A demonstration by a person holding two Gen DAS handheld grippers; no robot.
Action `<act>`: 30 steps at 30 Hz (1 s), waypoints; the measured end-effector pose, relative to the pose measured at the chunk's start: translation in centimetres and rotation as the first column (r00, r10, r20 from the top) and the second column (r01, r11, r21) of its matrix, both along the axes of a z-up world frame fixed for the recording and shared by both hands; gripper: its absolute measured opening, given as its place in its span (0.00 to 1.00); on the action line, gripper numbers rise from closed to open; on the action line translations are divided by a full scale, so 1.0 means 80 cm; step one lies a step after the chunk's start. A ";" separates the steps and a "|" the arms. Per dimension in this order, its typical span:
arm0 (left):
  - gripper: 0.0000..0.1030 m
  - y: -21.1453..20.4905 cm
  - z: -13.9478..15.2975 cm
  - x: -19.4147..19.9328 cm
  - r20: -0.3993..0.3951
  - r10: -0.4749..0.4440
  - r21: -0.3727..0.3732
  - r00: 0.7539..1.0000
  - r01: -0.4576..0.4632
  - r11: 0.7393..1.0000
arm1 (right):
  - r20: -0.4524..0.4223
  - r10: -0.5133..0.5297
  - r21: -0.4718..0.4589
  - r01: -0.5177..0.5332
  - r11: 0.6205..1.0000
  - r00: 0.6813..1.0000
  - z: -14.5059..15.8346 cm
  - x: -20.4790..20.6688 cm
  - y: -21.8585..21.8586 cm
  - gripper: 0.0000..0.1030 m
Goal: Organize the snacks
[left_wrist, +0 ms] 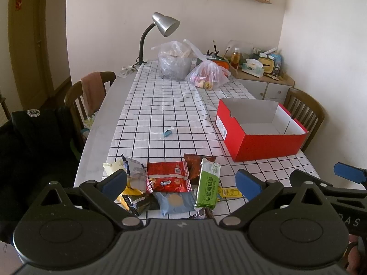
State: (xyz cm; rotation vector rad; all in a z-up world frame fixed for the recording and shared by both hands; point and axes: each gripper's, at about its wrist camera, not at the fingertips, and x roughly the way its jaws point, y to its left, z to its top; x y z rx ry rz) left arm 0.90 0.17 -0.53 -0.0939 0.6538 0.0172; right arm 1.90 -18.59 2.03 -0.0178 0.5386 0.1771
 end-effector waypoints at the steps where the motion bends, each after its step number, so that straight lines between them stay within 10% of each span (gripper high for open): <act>1: 0.99 0.000 0.000 0.000 0.001 0.001 0.000 1.000 -0.001 1.000 | 0.001 0.001 0.000 -0.001 1.000 1.000 0.001 0.000 -0.001 0.99; 30: 0.99 0.006 -0.003 0.007 0.010 0.002 -0.013 1.000 -0.002 1.000 | 0.029 0.033 -0.018 -0.032 0.999 0.999 0.003 0.011 0.014 0.98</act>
